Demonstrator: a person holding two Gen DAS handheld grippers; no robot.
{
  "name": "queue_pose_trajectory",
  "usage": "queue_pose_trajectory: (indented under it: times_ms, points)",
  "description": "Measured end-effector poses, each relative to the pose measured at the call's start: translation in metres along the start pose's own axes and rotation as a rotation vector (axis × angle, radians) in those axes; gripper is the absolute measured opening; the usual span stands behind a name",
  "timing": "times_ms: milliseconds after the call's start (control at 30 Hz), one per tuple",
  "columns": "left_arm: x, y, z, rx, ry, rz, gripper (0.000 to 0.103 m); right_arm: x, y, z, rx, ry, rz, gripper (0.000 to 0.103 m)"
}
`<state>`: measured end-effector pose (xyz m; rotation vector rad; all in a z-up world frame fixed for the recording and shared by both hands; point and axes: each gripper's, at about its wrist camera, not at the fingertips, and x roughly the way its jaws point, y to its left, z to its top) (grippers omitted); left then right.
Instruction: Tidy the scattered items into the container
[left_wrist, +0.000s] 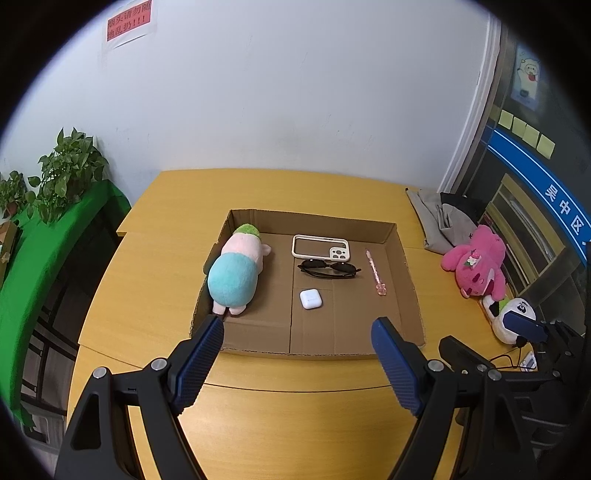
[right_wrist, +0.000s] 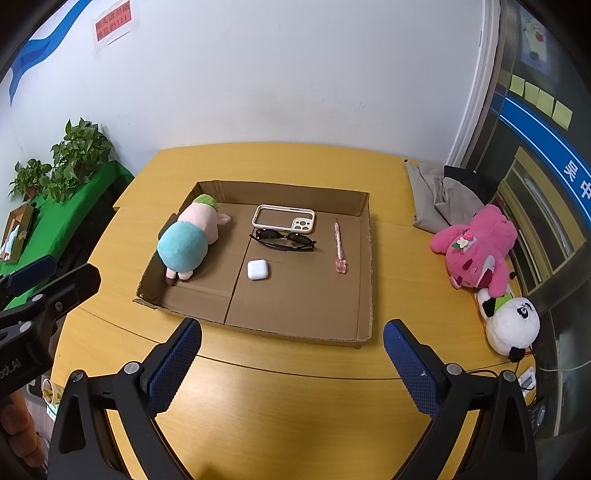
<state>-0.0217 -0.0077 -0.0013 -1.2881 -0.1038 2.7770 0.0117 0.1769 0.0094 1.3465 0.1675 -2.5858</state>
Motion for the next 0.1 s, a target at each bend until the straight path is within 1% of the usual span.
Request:
queue_pose_trajectory:
  times_ms: [100]
  points:
    - [0.0037, -0.0006, -0.0022, -0.008, 0.017, -0.013, 0.082, 0.0016, -0.0016, -0.0001, 0.002, 0.003, -0.004, 0.101]
